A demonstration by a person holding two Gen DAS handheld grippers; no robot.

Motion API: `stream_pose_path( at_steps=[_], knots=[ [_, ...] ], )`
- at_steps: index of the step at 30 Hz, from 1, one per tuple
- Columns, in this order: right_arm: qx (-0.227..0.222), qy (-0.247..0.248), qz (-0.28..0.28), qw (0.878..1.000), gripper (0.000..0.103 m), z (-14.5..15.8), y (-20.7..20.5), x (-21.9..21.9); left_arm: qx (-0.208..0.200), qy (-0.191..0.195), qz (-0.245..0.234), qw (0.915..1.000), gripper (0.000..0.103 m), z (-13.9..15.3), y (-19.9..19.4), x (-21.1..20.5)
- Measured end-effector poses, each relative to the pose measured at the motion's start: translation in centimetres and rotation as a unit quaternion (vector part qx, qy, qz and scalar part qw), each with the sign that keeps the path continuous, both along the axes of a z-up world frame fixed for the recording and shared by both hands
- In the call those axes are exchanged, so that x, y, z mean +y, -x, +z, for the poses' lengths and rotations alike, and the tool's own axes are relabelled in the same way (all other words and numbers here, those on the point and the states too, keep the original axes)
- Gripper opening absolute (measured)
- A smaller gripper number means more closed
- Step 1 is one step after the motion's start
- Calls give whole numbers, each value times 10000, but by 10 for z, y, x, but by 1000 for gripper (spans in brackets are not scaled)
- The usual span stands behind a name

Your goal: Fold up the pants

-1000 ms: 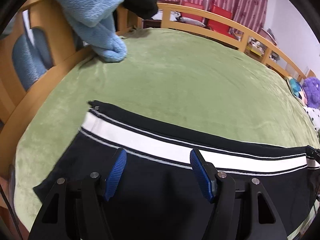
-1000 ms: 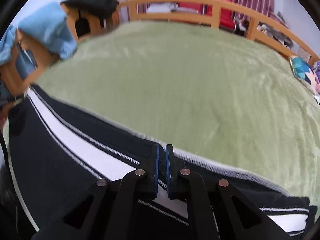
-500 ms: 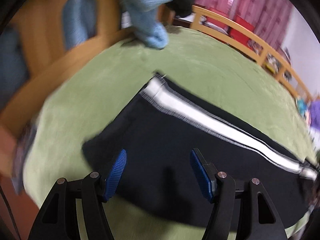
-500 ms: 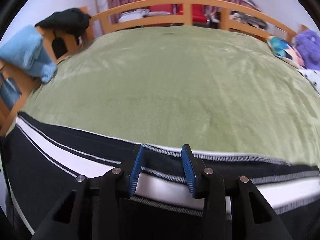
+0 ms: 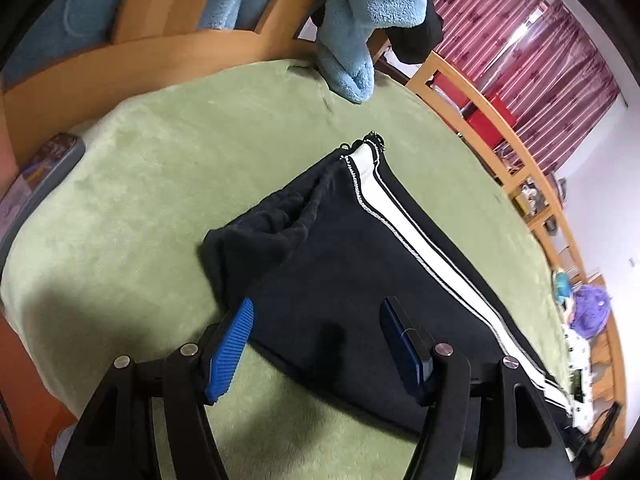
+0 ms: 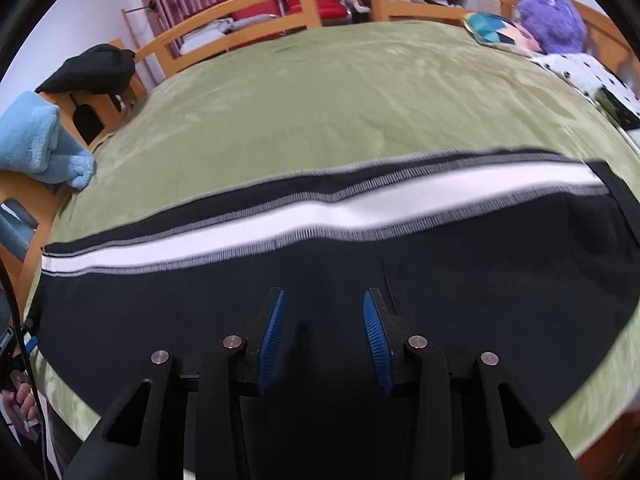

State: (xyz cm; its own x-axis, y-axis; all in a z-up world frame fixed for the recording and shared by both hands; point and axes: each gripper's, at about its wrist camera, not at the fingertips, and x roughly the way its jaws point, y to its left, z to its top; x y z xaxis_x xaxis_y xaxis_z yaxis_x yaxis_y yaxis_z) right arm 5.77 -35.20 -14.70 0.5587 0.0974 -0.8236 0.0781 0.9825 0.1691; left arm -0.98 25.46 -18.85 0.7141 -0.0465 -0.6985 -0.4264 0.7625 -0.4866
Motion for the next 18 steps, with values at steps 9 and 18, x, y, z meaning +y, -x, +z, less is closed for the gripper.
stream_pose_path(
  at_steps=[9, 18],
  knots=[
    [76, -192, -223, 9995, 41, -5, 32, 7, -63, 462, 116, 9988, 64, -19, 5, 22],
    [140, -264, -233, 9993, 41, -8, 38, 13, -382, 919, 316, 9945, 58, -33, -27, 33]
  ],
)
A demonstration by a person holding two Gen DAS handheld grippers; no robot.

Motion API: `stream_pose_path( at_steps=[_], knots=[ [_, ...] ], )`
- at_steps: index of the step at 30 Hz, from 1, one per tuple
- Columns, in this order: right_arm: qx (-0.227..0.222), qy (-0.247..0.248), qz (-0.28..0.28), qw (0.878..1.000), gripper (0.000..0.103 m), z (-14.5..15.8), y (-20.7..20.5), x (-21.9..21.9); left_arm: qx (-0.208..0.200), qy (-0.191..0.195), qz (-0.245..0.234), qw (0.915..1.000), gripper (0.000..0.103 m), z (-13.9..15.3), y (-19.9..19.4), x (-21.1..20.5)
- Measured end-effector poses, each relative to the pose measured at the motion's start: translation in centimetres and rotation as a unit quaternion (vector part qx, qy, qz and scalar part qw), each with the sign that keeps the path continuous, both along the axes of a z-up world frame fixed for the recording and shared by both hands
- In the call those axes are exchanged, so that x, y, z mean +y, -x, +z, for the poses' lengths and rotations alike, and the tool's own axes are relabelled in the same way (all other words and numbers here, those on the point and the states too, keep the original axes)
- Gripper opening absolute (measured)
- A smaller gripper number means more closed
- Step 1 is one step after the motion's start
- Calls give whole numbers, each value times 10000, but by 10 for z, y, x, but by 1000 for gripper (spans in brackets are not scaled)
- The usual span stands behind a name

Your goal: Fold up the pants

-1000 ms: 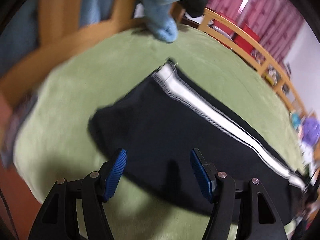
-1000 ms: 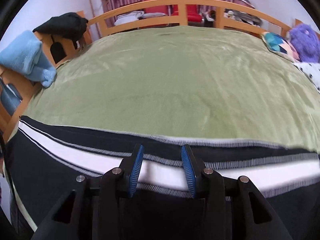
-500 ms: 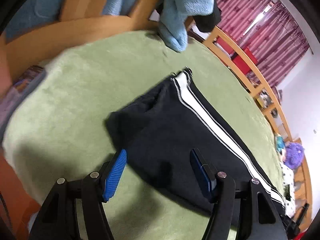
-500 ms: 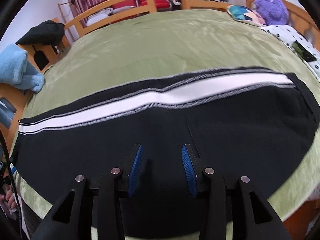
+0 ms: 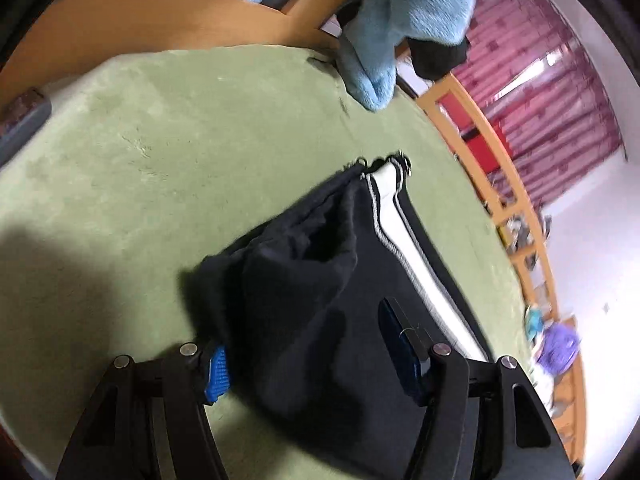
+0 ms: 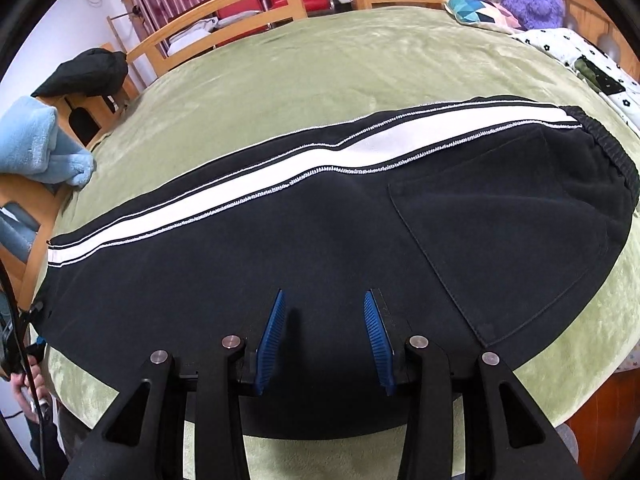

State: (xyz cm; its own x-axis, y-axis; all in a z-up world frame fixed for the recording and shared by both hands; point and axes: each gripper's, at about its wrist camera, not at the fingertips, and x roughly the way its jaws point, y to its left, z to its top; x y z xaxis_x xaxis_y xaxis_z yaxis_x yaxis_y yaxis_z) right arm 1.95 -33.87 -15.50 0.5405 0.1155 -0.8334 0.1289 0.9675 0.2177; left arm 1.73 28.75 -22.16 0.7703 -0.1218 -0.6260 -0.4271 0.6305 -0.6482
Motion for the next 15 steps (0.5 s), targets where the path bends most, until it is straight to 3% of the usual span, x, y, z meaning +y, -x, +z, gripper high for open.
stream_pose_path(
  at_steps=[1, 3, 5, 8, 12, 15],
  knots=[
    [-10, -21, -30, 10000, 41, 0, 1, -1, -70, 127, 86, 9999, 53, -1, -1, 1],
    [-29, -67, -59, 10000, 41, 2, 2, -2, -94, 330, 228, 9992, 30, -5, -2, 5],
    [-44, -59, -81, 9999, 41, 4, 3, -3, -70, 585, 253, 9979, 16, -12, -3, 9],
    [-104, -69, -65, 9999, 41, 6, 5, -5, -115, 688, 200, 9974, 12, -12, 0, 12],
    [-231, -177, -61, 9996, 41, 10, 11, -9, -225, 553, 212, 9980, 12, 7, 7, 6],
    [-357, -261, -28, 9990, 41, 15, 18, -11, -254, 100, 170, 9995, 12, 36, 9, -5]
  ],
)
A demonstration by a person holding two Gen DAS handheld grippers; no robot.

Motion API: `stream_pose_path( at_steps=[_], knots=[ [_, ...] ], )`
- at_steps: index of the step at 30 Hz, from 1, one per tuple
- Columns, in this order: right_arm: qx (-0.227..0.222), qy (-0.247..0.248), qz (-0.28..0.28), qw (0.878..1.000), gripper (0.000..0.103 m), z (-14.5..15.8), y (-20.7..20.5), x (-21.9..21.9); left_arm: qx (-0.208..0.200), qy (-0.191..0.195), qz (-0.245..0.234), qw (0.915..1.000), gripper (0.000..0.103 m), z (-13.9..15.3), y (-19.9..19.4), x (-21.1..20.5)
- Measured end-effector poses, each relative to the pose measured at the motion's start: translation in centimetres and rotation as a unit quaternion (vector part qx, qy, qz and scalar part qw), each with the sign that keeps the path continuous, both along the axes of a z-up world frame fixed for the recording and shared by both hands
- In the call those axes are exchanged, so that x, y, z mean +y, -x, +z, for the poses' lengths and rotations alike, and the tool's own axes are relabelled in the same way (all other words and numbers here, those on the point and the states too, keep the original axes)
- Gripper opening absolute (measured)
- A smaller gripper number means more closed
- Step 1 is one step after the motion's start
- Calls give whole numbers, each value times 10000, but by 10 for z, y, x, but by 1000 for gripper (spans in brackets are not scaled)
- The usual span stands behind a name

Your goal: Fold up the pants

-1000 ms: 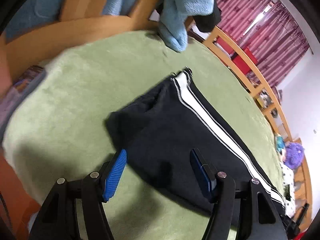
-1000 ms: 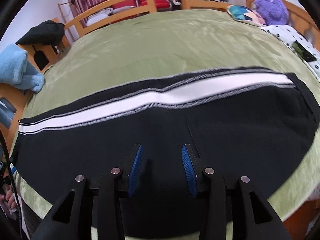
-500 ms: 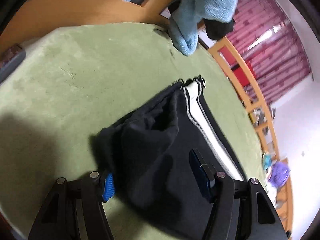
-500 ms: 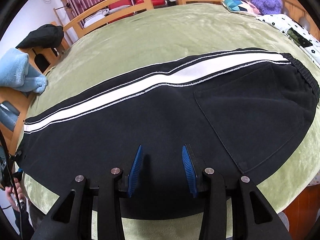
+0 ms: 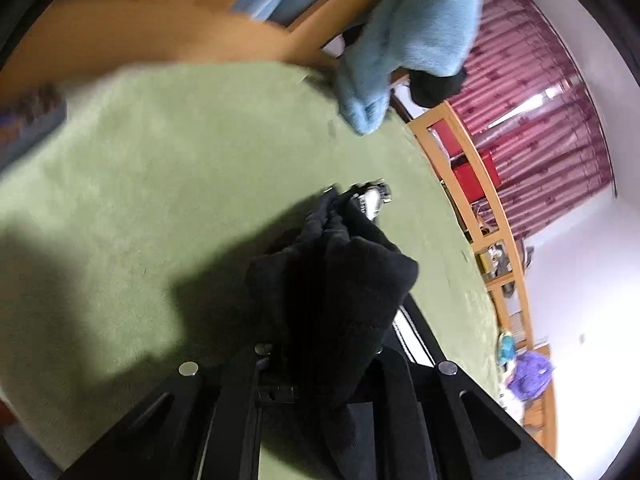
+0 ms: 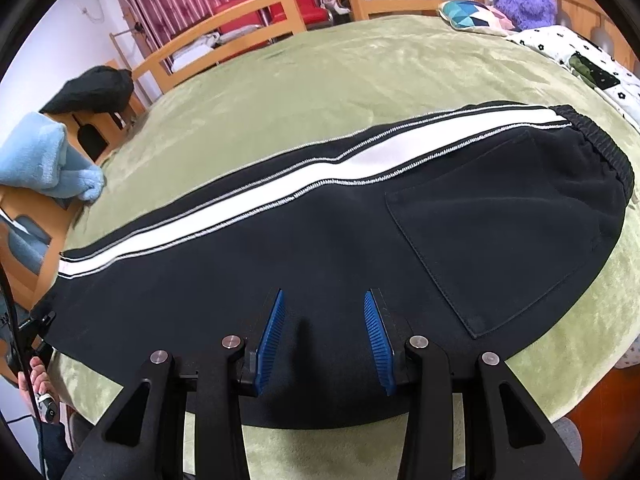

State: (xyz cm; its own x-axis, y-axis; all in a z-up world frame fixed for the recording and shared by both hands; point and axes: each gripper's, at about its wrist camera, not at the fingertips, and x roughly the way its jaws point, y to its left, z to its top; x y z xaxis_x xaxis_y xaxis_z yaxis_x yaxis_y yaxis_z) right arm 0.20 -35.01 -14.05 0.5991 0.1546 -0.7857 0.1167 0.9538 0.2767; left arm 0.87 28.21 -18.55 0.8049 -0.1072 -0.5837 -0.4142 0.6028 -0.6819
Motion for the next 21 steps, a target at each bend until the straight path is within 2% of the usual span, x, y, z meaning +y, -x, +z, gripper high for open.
stream_pose_path(
  at_steps=[4, 5, 7, 9, 12, 14, 17, 21],
  knots=[
    [-207, -36, 63, 9998, 41, 9, 12, -5, 20, -1058, -208, 9942, 12, 54, -9, -37],
    [-248, -18, 57, 9997, 41, 12, 16, -8, -42, -1415, -343, 9893, 12, 72, -13, -54],
    [-335, -12, 30, 9994, 41, 16, 25, -16, -272, -2119, -701, 9744, 12, 107, -19, -99],
    [-422, -19, 13, 9991, 41, 20, 33, -24, -524, -2418, -1119, 9624, 12, 131, -24, -143],
    [-558, 54, 0, 9984, 41, 25, 46, -37, -773, -2538, -1925, 9448, 10, 155, -32, -224],
    [-619, 129, -48, 9980, 41, 28, 52, -50, -770, -2661, -2310, 9327, 10, 159, -34, -276],
    [-730, 61, -222, 9971, 41, 33, 63, -79, -890, -2515, -2924, 9183, 10, 149, -38, -354],
    [-774, -80, -445, 9960, 41, 31, 77, -109, -747, -1988, -3616, 9078, 10, 115, -41, -432]
  ],
)
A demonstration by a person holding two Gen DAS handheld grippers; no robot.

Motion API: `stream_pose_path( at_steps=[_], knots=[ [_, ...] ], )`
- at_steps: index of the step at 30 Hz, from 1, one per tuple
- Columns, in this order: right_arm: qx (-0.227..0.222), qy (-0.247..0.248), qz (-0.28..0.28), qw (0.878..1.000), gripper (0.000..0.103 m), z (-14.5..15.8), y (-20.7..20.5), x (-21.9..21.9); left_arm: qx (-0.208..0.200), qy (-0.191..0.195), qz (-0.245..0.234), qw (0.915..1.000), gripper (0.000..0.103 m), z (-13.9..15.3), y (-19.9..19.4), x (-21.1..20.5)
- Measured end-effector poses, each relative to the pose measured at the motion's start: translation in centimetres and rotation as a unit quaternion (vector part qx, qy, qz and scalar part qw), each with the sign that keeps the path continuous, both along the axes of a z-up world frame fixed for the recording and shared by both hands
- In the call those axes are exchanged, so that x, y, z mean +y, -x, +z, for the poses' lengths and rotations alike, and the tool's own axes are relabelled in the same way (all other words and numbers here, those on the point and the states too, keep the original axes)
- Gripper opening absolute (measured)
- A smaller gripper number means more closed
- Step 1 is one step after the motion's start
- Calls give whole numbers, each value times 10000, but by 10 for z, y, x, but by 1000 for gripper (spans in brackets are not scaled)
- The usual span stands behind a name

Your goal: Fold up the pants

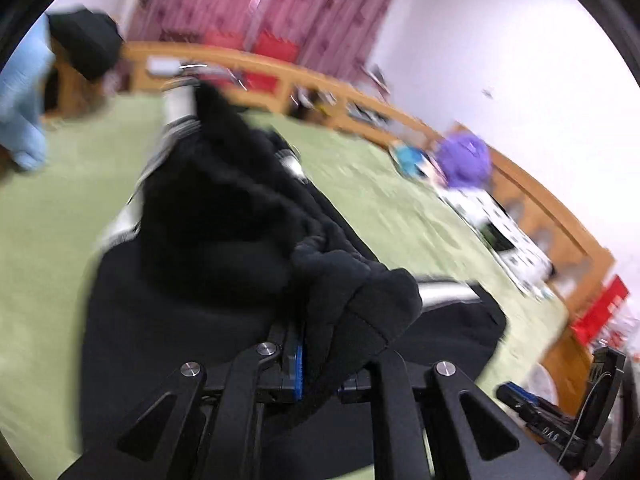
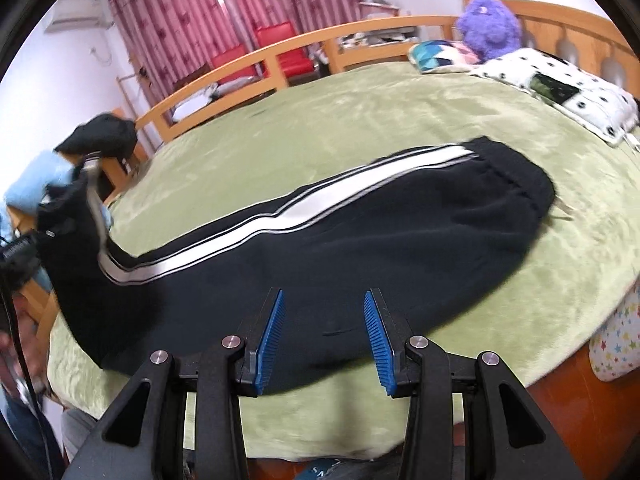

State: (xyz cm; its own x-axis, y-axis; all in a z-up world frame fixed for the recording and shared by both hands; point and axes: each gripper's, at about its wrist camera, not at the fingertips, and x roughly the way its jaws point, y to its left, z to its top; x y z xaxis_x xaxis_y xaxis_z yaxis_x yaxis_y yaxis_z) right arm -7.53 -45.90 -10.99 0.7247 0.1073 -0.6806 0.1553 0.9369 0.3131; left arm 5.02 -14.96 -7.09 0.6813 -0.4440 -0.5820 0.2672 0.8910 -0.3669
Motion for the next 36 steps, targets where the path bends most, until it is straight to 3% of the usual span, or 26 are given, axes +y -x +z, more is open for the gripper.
stream_pose_path(
  at_steps=[2, 4, 7, 9, 11, 19, 21, 22, 24, 28, 29, 30, 31, 33, 34, 36],
  knots=[
    [24, -2, -30, 10000, 41, -5, 6, -9, 353, 30, -270, 9990, 12, -25, -3, -30],
    [86, 5, -50, 10000, 41, -13, 12, -16, 881, -197, -449, 9949, 16, -51, -1, -49],
    [161, -184, -25, 9997, 41, -23, 13, -20, 1178, -97, -588, 9913, 25, -66, 6, -40],
    [155, -285, 63, 9995, 41, -29, 10, -17, 1069, -140, -558, 9926, 54, -61, 19, -24],
    [145, -394, 193, 9989, 41, -33, -1, -4, 854, -147, -398, 9954, 66, -51, 26, 0],
    [-25, -952, 990, 9905, 52, -31, -54, 68, 567, -406, 496, 9963, 74, -35, 40, 103],
    [-37, -1004, 1068, 9892, 68, -31, -66, 83, 615, -499, 744, 9941, 74, -42, 44, 125],
    [-23, -974, 1078, 9894, 70, -33, -72, 89, 634, -542, 842, 9930, 74, -45, 46, 135],
    [155, -872, 1093, 9901, 71, -42, -86, 101, 681, -630, 1003, 9906, 74, -52, 50, 152],
    [1002, -541, 1031, 9881, 70, -77, -120, 124, 850, -504, 1322, 9863, 74, -64, 53, 185],
    [1001, -450, 1030, 9886, 60, -79, -122, 130, 873, -478, 1369, 9856, 74, -66, 51, 189],
    [935, -322, 1114, 9888, 31, -76, -122, 136, 895, -457, 1421, 9847, 74, -68, 51, 193],
    [771, -244, 1331, 9878, 23, -69, -121, 141, 919, -433, 1461, 9840, 74, -70, 49, 198],
    [162, -245, 1400, 9897, 18, -47, -111, 137, 930, -376, 1458, 9842, 74, -71, 45, 200],
    [-118, -527, 1377, 9890, 18, -36, -105, 126, 920, -336, 1439, 9847, 74, -72, 45, 202],
    [-194, -808, 1162, 9897, 18, -33, -102, 106, 880, -203, 1367, 9865, 74, -73, 43, 203]
  ],
)
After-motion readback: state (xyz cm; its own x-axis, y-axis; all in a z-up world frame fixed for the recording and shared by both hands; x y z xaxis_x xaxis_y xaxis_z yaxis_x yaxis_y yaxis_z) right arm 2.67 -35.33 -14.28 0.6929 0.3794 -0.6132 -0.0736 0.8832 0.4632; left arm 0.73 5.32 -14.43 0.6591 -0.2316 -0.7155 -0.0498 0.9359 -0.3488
